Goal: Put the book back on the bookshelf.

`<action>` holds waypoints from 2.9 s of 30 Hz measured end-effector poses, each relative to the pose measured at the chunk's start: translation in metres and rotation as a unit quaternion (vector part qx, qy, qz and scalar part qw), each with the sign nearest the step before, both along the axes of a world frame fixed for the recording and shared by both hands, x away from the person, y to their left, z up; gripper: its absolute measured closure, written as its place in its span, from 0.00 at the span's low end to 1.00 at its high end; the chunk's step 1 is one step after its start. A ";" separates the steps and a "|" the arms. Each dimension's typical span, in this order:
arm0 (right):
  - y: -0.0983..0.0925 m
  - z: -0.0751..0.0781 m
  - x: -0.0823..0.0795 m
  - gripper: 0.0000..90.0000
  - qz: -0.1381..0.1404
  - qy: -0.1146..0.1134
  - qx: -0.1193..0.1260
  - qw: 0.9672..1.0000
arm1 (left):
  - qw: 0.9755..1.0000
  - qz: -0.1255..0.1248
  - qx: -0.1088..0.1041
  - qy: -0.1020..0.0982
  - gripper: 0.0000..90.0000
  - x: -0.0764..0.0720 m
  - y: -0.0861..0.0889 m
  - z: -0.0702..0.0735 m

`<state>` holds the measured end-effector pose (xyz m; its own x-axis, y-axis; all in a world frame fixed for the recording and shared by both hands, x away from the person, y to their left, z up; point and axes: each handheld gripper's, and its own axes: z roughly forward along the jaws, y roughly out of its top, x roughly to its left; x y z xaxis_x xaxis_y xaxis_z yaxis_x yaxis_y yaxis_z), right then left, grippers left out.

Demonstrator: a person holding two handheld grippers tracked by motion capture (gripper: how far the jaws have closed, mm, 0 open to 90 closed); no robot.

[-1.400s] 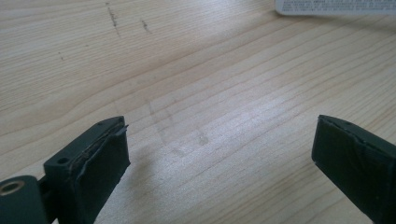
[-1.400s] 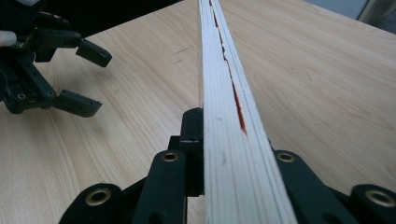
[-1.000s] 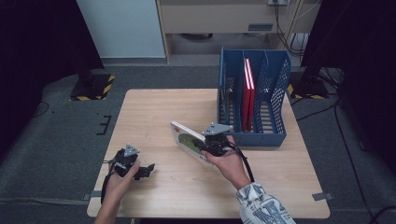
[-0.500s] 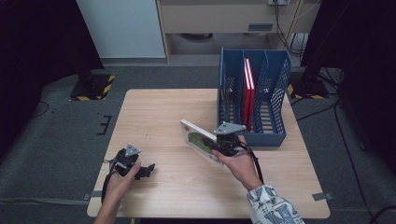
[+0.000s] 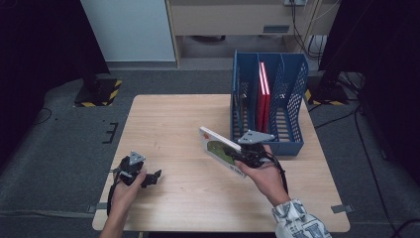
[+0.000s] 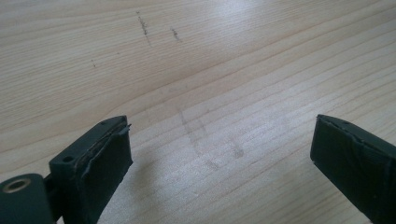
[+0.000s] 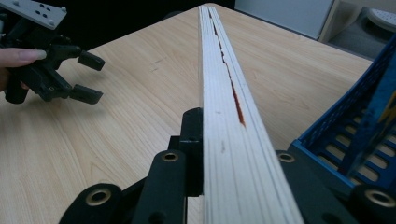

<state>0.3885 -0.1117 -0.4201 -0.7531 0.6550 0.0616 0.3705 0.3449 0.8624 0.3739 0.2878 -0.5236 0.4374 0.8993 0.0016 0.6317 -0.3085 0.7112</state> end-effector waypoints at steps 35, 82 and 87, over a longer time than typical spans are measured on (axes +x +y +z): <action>-0.072 0.039 -0.025 0.84 -0.052 -0.017 0.034 0.998 | 1.000 -0.002 0.008 0.008 0.00 -0.002 -0.003 -0.013; -0.147 0.075 -0.026 0.84 -0.170 -0.048 0.031 0.984 | 1.000 -0.004 0.007 0.009 0.00 -0.002 -0.003 -0.013; -0.153 0.075 -0.025 0.84 -0.179 -0.049 0.027 0.982 | 1.000 -0.003 0.007 0.009 0.00 -0.002 -0.003 -0.013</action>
